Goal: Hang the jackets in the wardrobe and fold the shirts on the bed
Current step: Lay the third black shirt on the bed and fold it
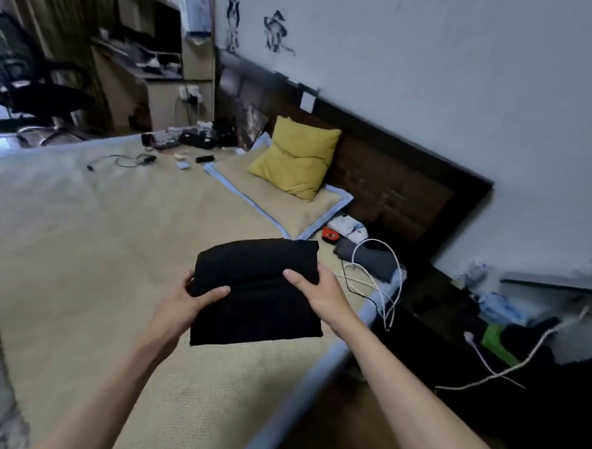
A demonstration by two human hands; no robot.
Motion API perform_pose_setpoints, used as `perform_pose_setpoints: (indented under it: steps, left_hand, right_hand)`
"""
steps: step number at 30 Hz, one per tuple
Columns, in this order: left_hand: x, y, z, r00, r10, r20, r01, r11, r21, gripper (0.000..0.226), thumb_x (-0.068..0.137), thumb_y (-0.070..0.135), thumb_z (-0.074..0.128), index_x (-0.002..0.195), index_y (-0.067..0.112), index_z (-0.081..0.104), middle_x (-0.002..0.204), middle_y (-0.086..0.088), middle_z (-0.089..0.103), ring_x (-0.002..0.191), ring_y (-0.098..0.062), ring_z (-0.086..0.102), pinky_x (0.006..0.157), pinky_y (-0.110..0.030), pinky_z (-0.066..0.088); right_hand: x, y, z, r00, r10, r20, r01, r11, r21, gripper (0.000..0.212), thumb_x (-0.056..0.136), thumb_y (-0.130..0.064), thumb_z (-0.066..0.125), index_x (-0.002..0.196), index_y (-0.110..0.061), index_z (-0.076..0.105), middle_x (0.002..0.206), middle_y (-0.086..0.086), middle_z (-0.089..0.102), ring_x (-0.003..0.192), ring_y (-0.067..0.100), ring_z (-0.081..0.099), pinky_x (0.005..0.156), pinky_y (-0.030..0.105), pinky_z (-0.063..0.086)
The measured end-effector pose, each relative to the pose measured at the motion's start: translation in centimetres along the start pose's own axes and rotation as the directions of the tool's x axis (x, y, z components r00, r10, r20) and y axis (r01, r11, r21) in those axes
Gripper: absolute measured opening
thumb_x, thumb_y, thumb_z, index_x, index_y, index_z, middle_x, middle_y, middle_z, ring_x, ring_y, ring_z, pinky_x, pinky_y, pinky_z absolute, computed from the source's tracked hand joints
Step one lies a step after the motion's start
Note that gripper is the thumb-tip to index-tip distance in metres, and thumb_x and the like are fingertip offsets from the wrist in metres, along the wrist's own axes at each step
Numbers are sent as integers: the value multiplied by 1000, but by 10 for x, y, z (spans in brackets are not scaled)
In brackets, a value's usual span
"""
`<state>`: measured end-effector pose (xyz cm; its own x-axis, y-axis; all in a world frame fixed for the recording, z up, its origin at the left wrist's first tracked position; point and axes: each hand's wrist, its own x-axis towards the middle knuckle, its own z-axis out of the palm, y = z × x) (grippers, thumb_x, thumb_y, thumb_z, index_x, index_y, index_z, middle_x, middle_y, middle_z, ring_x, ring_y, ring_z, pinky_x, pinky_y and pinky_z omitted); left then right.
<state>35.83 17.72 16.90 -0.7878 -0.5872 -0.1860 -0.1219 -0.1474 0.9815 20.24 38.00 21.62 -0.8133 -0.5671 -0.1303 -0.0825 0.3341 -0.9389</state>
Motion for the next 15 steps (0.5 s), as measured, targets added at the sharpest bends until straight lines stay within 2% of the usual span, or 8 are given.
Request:
perform_pose_setpoints:
  steps: [4, 6, 8, 10, 14, 15]
  left_hand:
    - [-27, 51, 45, 981, 79, 180, -79, 997, -7, 60, 72, 24, 87, 126, 18, 63, 115, 2, 74, 104, -15, 71, 89, -30, 54]
    - [-37, 69, 61, 971, 111, 212, -112, 994, -10, 58, 73, 23, 87, 126, 19, 63, 115, 3, 73, 104, -16, 71, 90, -32, 54]
    - [-65, 96, 118, 921, 150, 361, -160, 987, -3, 54, 73, 22, 87, 123, 21, 65, 112, 3, 75, 104, -16, 71, 89, -31, 54]
    - [-78, 103, 132, 898, 177, 402, -183, 983, -22, 50, 72, 21, 86, 118, 21, 67, 109, 3, 76, 102, -17, 72, 82, -26, 57]
    - [-141, 113, 220, 782, 228, 580, -281, 960, 2, 49, 71, 14, 84, 117, 18, 67, 103, 2, 77, 104, -20, 71, 74, -17, 55]
    - [-161, 114, 242, 751, 220, 622, -296, 955, 20, 49, 69, 13, 84, 115, 17, 68, 101, 1, 76, 104, -20, 70, 71, -14, 54]
  right_hand:
    - [-75, -40, -54, 977, -50, -205, 45, 998, -32, 44, 90, -44, 74, 128, -24, 62, 119, -14, 69, 107, 2, 65, 88, 20, 51]
    - [-102, -49, -71, 965, -61, -256, 47, 997, -59, 42, 90, -45, 73, 127, -27, 62, 117, -17, 68, 105, -1, 64, 86, 16, 50]
    - [-164, -55, -119, 912, -79, -401, 67, 997, -45, 39, 91, -42, 73, 125, -27, 63, 115, -18, 69, 103, -7, 65, 84, 9, 49]
    - [-193, -55, -129, 904, -81, -420, 78, 997, -24, 32, 93, -33, 73, 123, -24, 66, 114, -16, 72, 103, -11, 66, 82, 5, 48]
    - [-298, -32, -177, 813, 32, -581, 14, 997, 75, 26, 91, -28, 76, 116, -22, 70, 118, -3, 76, 110, 5, 70, 97, 25, 55]
    - [-328, -28, -187, 792, 62, -607, -6, 996, 94, 22, 92, -26, 76, 112, -25, 71, 118, -2, 76, 109, 5, 70, 94, 23, 55]
